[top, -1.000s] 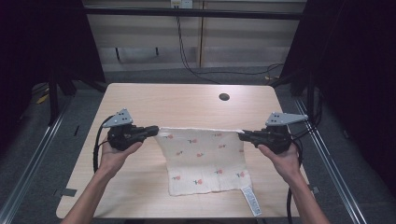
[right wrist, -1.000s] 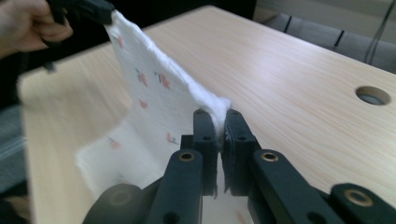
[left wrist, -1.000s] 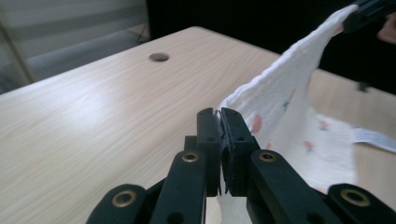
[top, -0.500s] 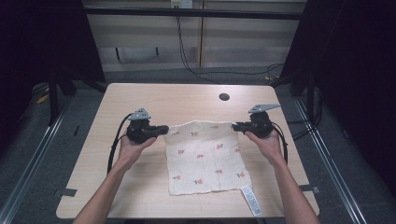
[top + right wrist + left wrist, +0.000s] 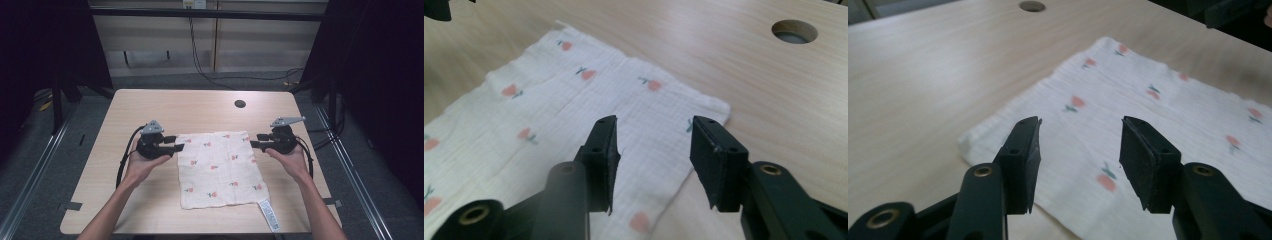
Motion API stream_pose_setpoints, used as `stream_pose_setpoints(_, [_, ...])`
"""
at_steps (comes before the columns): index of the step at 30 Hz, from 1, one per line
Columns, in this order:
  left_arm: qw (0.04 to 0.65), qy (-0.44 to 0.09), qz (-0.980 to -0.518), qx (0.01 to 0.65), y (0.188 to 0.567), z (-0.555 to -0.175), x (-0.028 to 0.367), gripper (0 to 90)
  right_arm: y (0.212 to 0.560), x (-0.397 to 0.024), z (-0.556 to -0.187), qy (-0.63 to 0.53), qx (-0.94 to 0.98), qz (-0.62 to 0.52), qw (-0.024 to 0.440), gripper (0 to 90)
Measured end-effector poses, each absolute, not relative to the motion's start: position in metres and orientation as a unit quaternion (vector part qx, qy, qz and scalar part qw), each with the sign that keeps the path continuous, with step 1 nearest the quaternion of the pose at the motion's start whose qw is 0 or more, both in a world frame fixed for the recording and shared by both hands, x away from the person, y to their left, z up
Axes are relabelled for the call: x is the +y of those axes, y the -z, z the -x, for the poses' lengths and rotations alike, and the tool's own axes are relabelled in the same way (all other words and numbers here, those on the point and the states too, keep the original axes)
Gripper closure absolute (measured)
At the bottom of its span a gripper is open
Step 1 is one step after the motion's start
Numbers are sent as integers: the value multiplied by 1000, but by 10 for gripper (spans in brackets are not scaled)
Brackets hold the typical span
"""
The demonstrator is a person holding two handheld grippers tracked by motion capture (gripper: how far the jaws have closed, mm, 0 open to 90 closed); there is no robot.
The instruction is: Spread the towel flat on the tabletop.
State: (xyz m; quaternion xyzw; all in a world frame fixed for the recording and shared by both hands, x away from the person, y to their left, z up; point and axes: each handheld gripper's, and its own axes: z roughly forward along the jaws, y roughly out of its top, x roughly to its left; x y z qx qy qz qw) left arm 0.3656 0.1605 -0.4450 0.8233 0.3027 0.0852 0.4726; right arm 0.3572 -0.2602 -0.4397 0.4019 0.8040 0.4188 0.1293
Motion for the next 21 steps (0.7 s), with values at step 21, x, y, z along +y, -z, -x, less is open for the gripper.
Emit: stream_pose_setpoints(21, [411, -16, -889, 199, 480, -303, 149, 665, 480, -250, -297, -379, 851, -350, 97, 573])
